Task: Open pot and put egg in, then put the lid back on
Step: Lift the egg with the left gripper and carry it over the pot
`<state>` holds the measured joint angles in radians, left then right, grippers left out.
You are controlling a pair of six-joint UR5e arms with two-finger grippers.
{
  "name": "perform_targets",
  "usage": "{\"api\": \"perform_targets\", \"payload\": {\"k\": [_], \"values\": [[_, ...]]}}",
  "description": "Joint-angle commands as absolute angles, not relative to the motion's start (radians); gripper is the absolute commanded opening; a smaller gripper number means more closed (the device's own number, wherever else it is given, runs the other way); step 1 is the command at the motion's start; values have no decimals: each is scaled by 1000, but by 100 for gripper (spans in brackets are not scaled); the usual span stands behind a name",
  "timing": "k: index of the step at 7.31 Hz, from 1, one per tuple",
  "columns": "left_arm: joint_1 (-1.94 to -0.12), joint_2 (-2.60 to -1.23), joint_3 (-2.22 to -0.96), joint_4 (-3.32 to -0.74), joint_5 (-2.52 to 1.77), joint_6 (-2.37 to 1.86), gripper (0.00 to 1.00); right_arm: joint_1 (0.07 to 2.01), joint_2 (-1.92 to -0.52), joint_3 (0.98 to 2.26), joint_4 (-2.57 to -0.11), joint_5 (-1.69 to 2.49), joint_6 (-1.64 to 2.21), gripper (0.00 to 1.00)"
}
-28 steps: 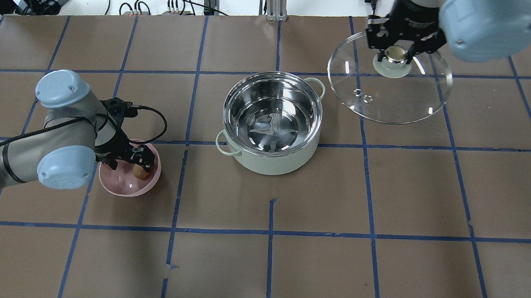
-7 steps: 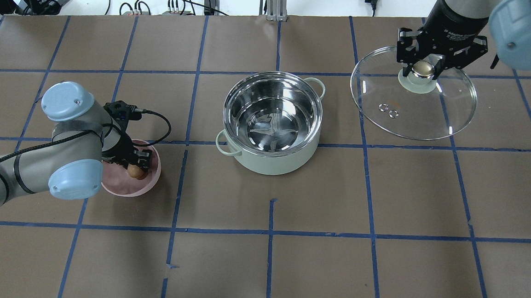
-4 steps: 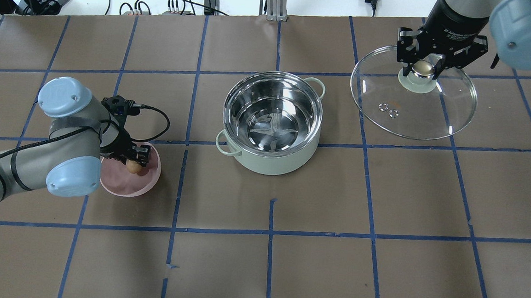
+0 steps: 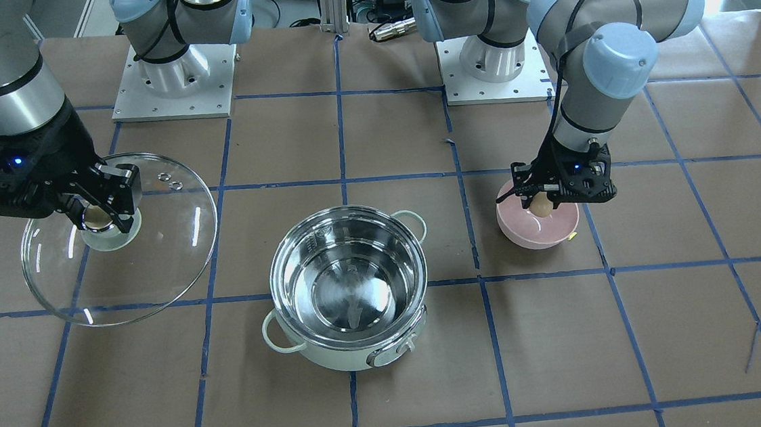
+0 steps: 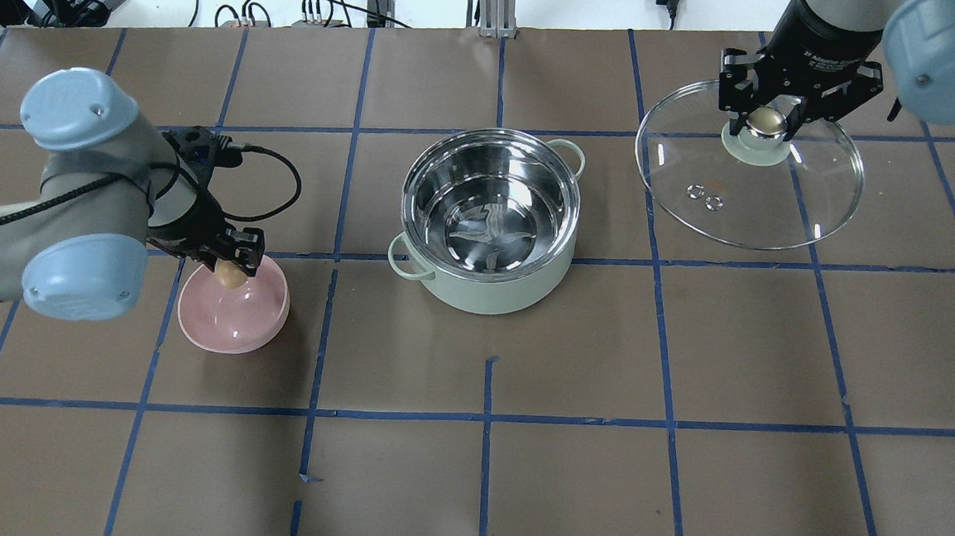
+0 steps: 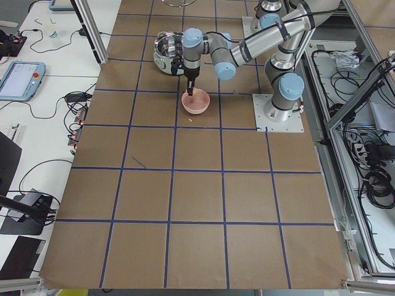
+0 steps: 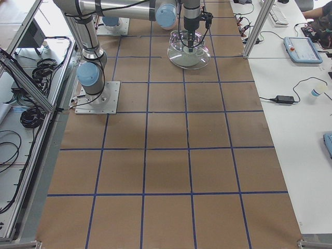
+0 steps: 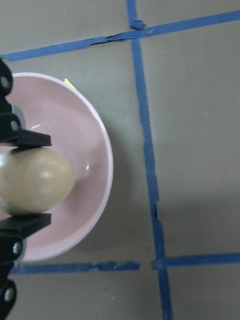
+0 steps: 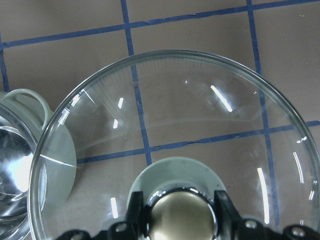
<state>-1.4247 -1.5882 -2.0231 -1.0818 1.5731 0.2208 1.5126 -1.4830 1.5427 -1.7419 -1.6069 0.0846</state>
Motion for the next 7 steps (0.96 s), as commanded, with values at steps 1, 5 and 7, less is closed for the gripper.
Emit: {"api": "perform_targets", "payload": {"k": [1, 5, 7], "values": [[-1626, -1584, -1854, -1180, 1559, 26, 1, 1503, -1485, 1537, -1738, -1615, 84, 39], [-1929, -1906, -1579, -1142, 1597, -169, 0, 1503, -1485, 1533, -1744, -1612, 84, 40], [-1944, -2038, -1571, -963, 1595, -146, 0, 1505, -1486, 1549, -1738, -1614, 97, 40]]}}
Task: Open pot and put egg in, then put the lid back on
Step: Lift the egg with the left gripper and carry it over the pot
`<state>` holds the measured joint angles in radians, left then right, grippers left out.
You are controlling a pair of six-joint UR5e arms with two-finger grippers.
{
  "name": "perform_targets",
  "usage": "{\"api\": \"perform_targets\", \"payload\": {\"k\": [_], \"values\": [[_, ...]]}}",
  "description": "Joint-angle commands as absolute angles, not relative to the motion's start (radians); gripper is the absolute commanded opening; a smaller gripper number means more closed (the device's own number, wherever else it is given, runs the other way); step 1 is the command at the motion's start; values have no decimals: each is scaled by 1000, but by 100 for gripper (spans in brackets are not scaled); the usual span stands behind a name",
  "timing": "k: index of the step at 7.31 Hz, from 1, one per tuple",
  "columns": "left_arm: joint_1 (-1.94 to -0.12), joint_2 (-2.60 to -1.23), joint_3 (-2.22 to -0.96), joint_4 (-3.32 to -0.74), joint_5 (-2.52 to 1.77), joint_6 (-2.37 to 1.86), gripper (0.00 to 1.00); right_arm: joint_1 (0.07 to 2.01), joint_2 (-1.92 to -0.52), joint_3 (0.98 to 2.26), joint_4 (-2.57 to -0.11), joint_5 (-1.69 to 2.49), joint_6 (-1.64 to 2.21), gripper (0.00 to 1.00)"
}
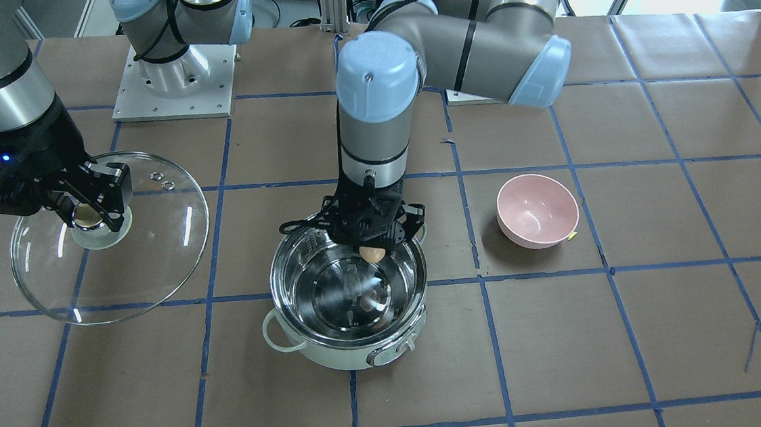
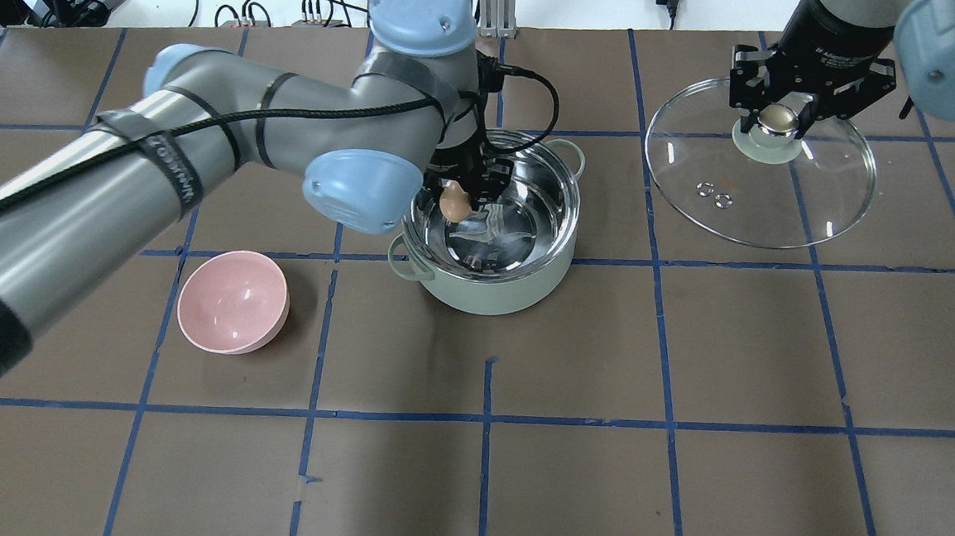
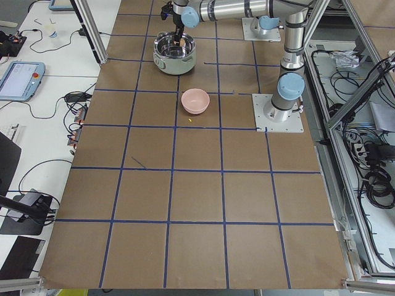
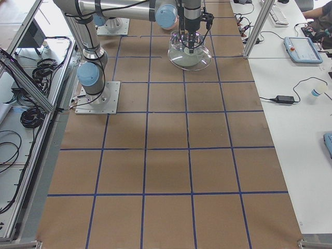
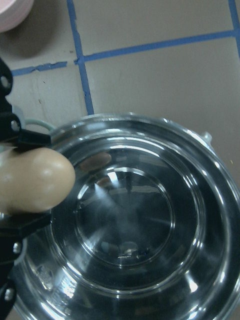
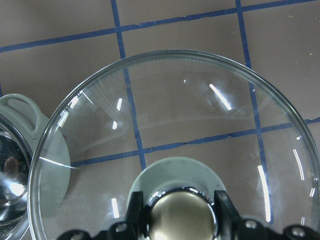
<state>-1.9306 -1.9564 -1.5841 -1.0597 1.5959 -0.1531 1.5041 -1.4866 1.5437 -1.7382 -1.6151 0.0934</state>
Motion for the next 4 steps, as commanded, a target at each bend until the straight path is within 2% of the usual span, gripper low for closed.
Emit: {"api": "perform_targets", "payload": {"k": [1, 4], "values": [[-1944, -2054, -1580, -965, 1586, -100, 0, 1505, -1489, 1548, -1736, -1614, 100, 40], [-1944, -2086, -1594, -968, 1583, -80, 1, 1508, -1488, 1562, -1738, -1603, 101, 40]]}}
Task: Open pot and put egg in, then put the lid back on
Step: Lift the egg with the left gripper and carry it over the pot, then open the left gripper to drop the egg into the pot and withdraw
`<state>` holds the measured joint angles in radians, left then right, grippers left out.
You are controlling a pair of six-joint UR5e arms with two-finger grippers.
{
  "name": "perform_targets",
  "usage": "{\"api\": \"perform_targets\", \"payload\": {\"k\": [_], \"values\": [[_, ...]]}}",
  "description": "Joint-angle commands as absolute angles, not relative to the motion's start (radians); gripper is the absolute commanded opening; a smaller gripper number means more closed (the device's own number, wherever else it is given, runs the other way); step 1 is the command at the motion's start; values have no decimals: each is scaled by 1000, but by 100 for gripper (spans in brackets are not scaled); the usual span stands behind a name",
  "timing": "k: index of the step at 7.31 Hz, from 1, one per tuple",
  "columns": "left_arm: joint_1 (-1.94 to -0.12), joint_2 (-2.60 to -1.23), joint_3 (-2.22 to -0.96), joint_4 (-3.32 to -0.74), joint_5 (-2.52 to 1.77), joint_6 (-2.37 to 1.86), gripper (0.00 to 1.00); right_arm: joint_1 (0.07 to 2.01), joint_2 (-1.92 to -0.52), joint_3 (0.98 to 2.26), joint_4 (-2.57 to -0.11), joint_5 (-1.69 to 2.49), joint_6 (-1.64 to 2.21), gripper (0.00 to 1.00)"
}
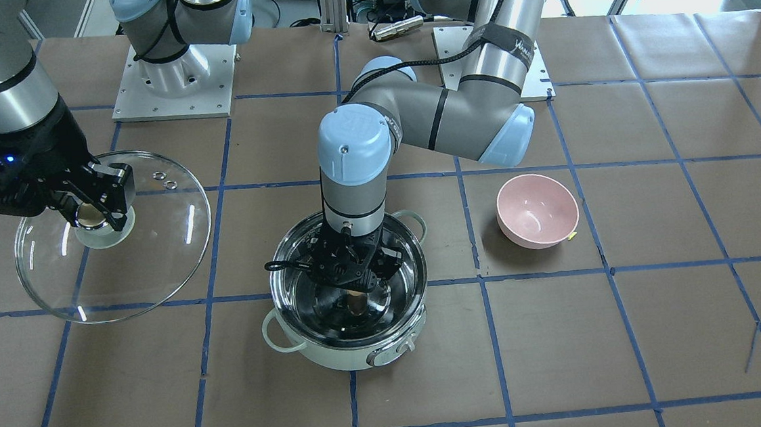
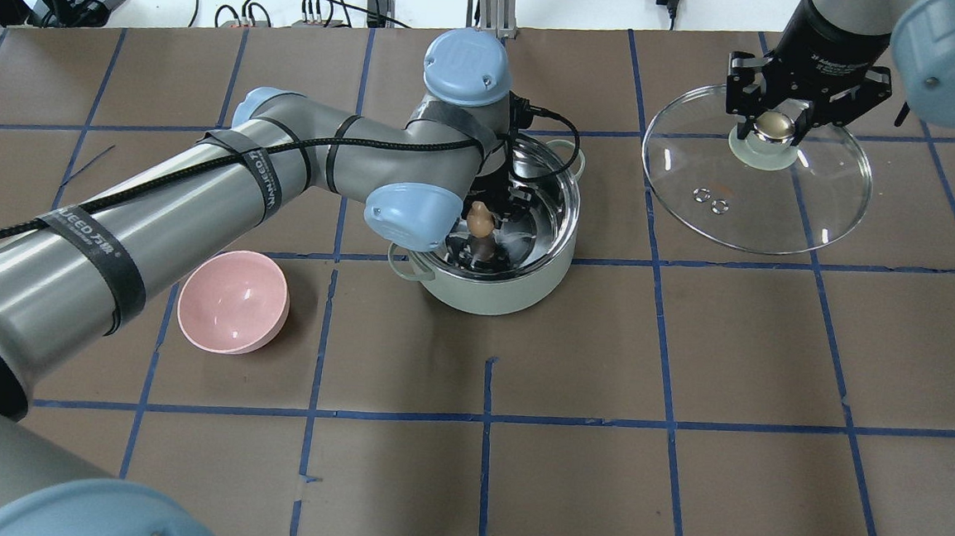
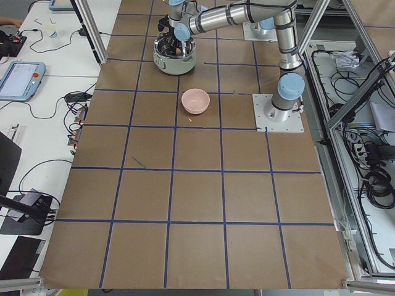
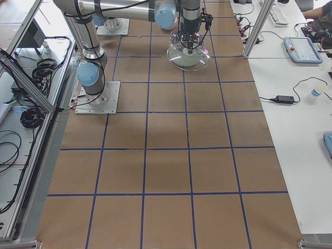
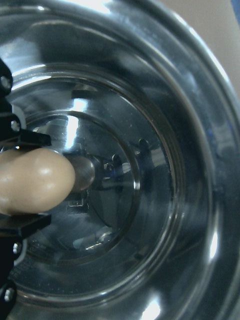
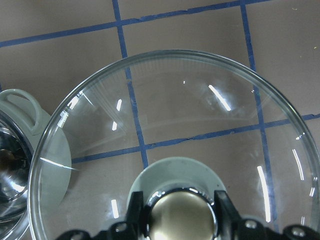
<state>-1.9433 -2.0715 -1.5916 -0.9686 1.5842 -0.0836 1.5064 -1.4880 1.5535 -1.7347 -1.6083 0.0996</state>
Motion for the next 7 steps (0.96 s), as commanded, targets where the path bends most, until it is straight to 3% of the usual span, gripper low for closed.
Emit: {"api": "perform_targets", "payload": {"k": [1, 2, 3, 7], "values": [[-1944, -2085, -1592, -968, 1585, -80, 13, 1508, -1488, 1572, -1738, -1598, 103, 40], [-1944, -2080, -1591, -966, 1586, -66, 61, 1508, -1486, 1575, -1738, -1598, 100, 40], [-1944, -2071, -1589, -969, 1582, -63, 99, 1508, -1485, 1575, -1738, -1598, 97, 40], [-1930, -1887, -1566, -1210, 1579, -38, 100, 1544, -1483, 1586, -1735, -1592, 168, 40]]}}
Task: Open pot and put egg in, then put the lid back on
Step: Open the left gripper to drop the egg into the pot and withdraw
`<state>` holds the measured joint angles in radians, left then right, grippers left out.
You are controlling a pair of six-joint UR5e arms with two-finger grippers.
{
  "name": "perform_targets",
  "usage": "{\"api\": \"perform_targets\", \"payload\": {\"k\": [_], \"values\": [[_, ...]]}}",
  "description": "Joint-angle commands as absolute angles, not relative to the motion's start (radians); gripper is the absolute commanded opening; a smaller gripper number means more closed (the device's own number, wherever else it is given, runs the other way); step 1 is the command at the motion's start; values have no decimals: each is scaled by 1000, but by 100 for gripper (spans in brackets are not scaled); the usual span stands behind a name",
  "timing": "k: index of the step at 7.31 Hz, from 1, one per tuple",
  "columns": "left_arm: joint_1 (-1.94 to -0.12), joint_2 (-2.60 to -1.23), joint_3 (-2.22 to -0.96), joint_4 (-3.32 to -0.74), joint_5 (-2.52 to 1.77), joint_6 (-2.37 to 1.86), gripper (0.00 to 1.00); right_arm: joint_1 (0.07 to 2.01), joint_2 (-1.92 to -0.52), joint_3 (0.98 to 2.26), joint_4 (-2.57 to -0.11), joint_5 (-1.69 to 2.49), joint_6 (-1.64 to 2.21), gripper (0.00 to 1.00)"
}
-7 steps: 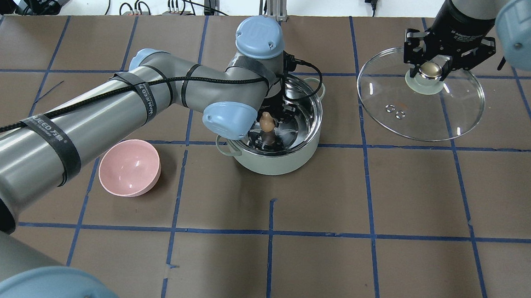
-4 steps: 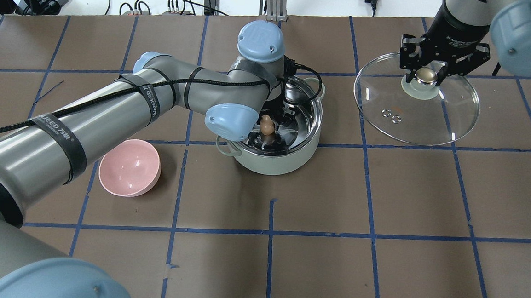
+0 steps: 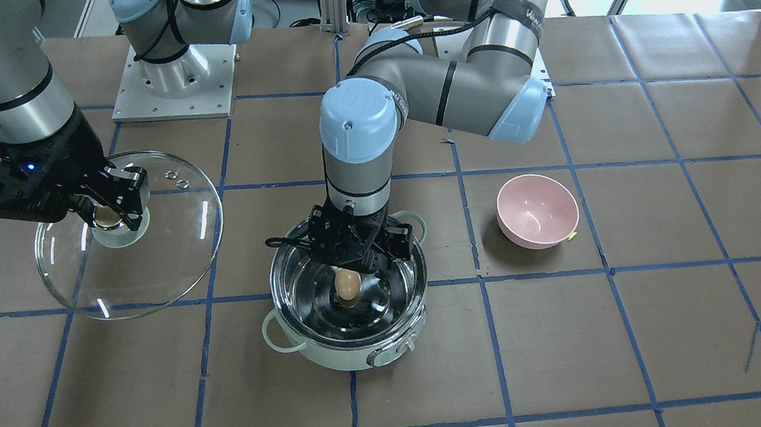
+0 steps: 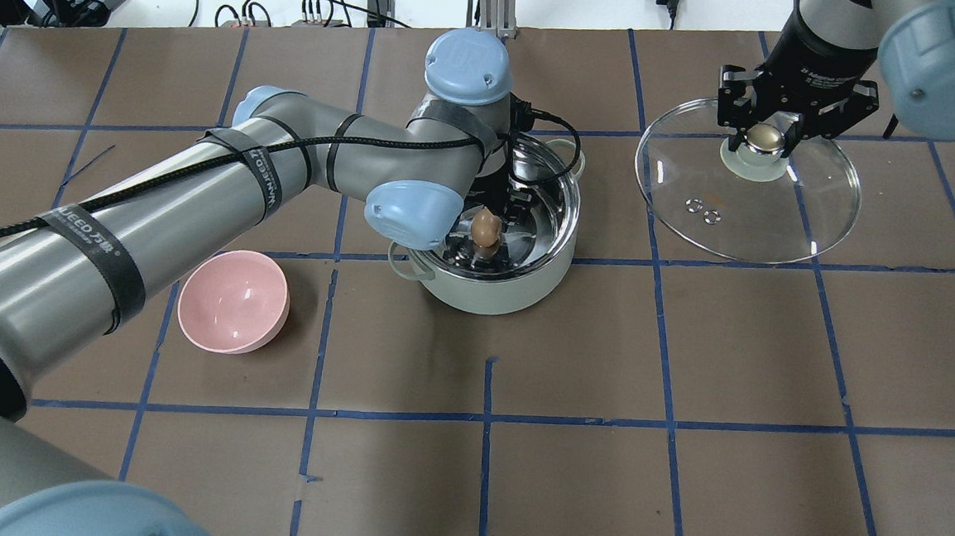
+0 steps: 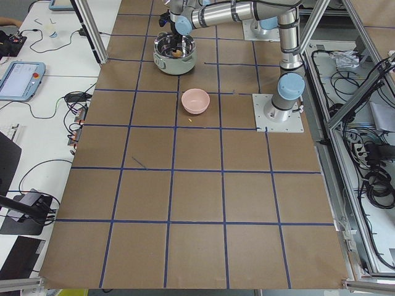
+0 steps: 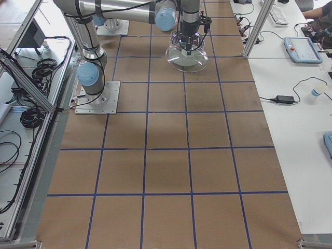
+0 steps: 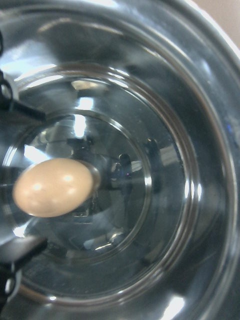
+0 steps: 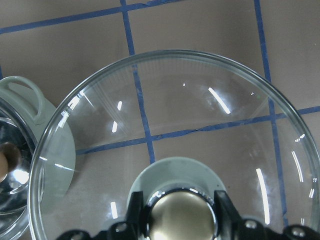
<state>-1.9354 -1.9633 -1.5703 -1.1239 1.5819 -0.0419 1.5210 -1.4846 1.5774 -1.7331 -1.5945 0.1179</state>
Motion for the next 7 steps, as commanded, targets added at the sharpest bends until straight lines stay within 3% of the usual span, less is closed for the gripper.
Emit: {"api": "perform_targets", "payload": {"k": [1, 4, 7], "values": [[-1913, -1796, -1565, -1294, 1578, -40, 100, 1580, -1477, 1589, -1738, -1594, 213, 40], [-1785, -1570, -1568, -1588, 1571, -40, 100, 1743, -1419, 1583, -1846, -1595, 427, 39], [-1639, -1499, -1595, -1658, 1568, 18, 100, 1847, -1304, 1502, -1907, -1594, 601, 39]]}}
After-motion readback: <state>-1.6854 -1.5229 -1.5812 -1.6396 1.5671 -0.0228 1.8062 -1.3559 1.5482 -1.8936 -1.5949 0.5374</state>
